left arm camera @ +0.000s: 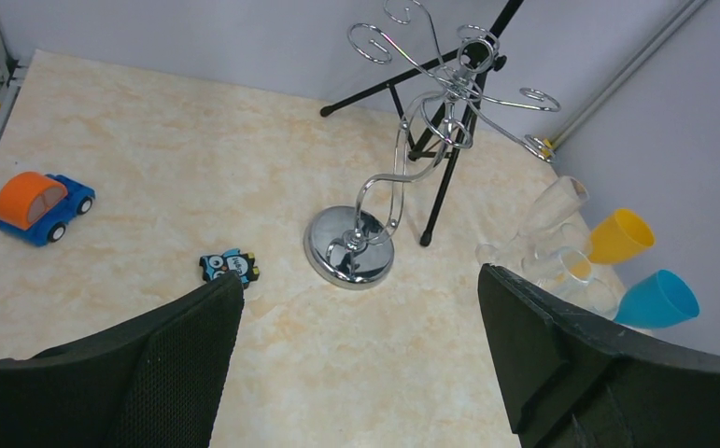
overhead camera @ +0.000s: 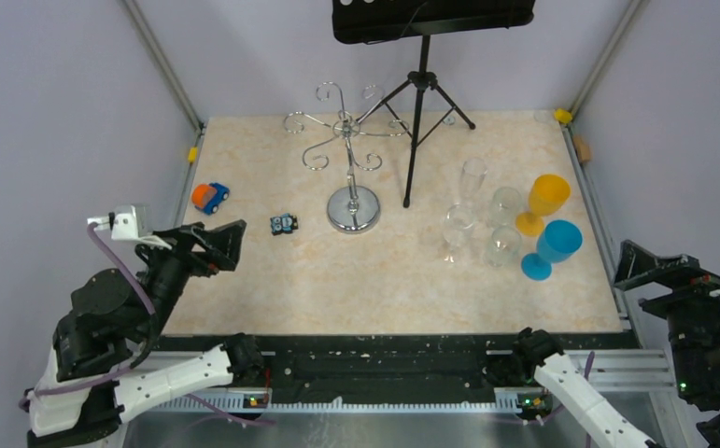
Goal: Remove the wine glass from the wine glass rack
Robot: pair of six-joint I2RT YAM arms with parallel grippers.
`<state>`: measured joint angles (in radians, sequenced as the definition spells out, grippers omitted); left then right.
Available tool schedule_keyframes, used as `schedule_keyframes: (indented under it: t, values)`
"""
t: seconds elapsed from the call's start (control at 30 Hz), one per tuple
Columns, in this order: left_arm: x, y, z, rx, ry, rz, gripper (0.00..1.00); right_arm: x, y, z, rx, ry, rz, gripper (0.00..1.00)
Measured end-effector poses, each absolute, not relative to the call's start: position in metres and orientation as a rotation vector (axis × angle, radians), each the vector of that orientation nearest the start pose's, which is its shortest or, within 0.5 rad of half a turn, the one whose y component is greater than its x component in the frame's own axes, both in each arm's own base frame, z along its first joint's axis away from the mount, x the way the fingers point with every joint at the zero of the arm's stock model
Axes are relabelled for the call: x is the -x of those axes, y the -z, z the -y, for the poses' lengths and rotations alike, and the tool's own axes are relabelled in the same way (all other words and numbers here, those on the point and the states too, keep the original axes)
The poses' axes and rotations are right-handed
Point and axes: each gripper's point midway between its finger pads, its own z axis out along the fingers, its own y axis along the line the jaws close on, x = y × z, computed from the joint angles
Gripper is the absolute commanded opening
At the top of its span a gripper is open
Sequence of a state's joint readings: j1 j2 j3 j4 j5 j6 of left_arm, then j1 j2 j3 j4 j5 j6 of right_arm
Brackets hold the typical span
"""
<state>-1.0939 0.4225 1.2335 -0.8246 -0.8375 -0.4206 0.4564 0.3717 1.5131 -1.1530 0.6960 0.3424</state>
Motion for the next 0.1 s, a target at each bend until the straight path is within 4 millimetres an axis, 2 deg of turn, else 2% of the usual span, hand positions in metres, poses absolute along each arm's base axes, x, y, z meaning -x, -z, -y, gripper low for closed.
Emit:
schedule_keyframes:
  t: [0.1]
  values:
    - [-0.1558,-0.3982,0.0398,0.125,0.508,-1.603,0.99,-0.0769,-0.4156,0.0764,-0.455,-0.077,-1.505,0.99]
